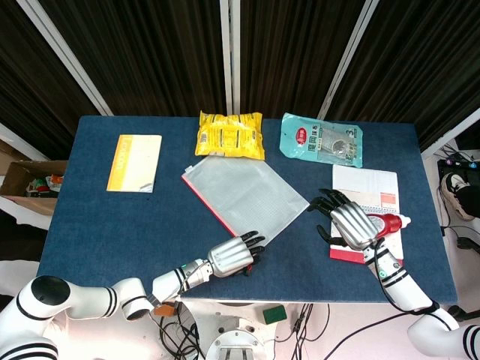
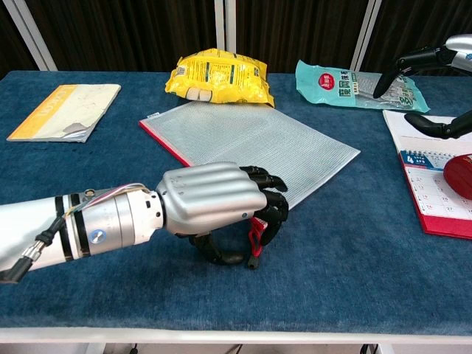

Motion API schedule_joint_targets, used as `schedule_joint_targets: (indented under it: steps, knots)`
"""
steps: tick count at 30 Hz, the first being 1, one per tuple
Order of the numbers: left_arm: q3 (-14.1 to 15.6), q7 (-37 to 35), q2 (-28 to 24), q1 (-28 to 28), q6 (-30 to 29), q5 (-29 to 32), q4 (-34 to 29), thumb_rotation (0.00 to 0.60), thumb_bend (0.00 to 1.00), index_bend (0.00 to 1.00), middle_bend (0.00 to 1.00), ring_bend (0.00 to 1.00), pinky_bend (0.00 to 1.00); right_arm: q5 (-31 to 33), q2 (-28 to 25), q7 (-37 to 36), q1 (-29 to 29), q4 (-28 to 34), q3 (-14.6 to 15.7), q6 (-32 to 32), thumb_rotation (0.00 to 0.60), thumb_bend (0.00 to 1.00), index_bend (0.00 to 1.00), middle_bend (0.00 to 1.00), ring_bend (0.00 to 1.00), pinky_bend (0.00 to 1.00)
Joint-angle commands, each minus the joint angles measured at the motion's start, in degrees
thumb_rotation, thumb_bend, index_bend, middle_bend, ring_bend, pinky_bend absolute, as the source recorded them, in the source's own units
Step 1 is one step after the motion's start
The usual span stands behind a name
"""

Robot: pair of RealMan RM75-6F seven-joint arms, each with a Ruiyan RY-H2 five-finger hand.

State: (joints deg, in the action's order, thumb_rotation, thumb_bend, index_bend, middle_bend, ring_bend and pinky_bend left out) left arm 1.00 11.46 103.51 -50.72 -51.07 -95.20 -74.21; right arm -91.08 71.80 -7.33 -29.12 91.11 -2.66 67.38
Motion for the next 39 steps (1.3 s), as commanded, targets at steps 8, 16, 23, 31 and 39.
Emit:
schedule_joint_targets:
  steps: [8,16,23,31,39]
  knots:
    - [-0.28,0.70,0.23,-0.32,0.31,0.62,-0.70,0.600,0.31,0.46,0.22,0.08,0.11,-0.30,-0.21,-0.05,0.32,0.14,0.15,0.51,0.600,0.46,0.34,0.28,0.08,0.18]
    - [-0.33,1.55,0.72,-0.54,1.08,1.41,-0.24,0.600,0.31,0.46,0.22,0.08,0.11,-0.39,-0.39,-0.10,0.77,0.24,0.32,1.01,0.600,0.46,0.34,0.28,0.08,0.18]
    - [0.14,1.60,0.74,-0.05,0.52,1.57,0.00,0.600,0.37,0.51,0.22,0.08,0.11,-0.50,-0.29,-0.23,0.70,0.17,0.27,0.92,0.600,0.46,0.34,0.28,0.08,0.18]
    - [0.62,0.98,1.21,0.60,-0.72,1.25,0.87,0.600,0.44,0.53,0.22,0.08,0.11,-0.42,-0.24,0.00,0.66,0.22,0.25,0.71,0.600,0.46,0.34,0.28,0.08,0.18]
    - [0.95,0.75,1.31,1.24,-1.37,1.35,1.46,0.600,0.50,0.56,0.22,0.08,0.11,-0.49,-0.29,0.11,0.67,0.39,0.26,0.69,0.600,0.46,0.34,0.28,0.08,0.17]
